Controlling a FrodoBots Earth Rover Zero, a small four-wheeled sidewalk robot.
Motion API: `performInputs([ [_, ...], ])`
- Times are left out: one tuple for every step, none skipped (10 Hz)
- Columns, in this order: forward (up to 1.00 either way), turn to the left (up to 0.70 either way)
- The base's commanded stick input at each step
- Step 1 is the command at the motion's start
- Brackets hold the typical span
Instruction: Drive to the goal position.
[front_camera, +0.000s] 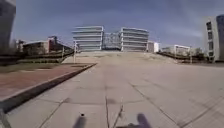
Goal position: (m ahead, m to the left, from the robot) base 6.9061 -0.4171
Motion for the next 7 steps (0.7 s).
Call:
performInputs([
  [0.70, 0.00],
  [0.70, 0.00],
  [0.70, 0.00],
  [0.70, 0.00],
  [0.70, 0.00],
  [0.70, 0.00],
  [0.70, 0.00],
])
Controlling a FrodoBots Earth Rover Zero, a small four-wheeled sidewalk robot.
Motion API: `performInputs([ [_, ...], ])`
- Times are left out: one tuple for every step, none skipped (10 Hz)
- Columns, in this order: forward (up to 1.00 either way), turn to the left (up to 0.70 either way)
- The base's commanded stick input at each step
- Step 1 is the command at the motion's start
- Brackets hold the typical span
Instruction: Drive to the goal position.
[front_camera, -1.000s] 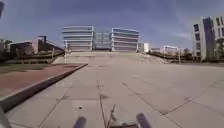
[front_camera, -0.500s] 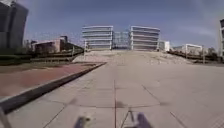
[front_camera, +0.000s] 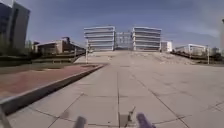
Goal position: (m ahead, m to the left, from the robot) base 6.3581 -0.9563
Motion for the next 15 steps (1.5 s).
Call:
performInputs([
  [0.70, 0.00],
  [0.70, 0.00],
  [0.70, 0.00],
  [0.70, 0.00],
  [0.70, 0.00],
  [0.70, 0.00],
  [0.70, 0.00],
  [0.70, 0.00],
  [0.70, 0.00],
  [0.70, 0.00],
  [0.70, 0.00],
  [0.70, 0.00],
  [0.70, 0.00],
  [0.70, 0.00],
  [0.70, 0.00],
])
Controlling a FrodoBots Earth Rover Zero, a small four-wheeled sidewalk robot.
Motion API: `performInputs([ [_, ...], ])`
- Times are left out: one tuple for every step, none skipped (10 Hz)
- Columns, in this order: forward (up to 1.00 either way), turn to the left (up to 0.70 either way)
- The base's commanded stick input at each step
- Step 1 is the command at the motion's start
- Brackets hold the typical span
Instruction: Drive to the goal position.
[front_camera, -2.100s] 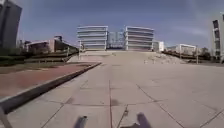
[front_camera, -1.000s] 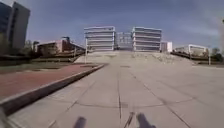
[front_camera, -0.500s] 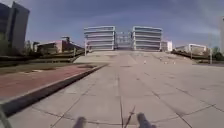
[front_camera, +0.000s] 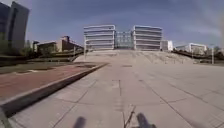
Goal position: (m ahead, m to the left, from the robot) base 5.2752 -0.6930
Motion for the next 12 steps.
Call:
performInputs([
  [0.70, 0.00],
  [0.70, 0.00],
  [0.70, 0.00],
  [0.70, 0.00],
  [0.70, 0.00],
  [0.70, 0.00],
  [0.70, 0.00],
  [0.70, 0.00],
  [0.70, 0.00],
  [0.70, 0.00],
  [0.70, -0.02],
  [0.70, -0.14],
])
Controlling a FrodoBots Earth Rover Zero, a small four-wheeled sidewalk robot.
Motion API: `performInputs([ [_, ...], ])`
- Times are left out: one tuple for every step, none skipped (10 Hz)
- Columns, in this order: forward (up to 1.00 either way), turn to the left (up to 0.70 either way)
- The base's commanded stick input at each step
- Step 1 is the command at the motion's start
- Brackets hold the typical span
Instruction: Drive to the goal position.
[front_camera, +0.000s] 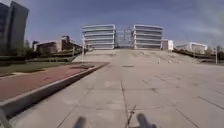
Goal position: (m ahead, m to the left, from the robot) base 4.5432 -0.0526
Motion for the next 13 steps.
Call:
performInputs([
  [0.70, -0.25],
  [0.70, -0.26],
  [0.70, -0.23],
  [0.70, -0.06],
  [0.70, 0.00],
  [0.70, 0.00],
  [0.70, 0.00],
  [0.70, 0.00],
  [0.70, 0.00],
  [0.70, 0.00],
  [0.70, 0.00],
  [0.70, 0.00],
  [0.70, 0.00],
])
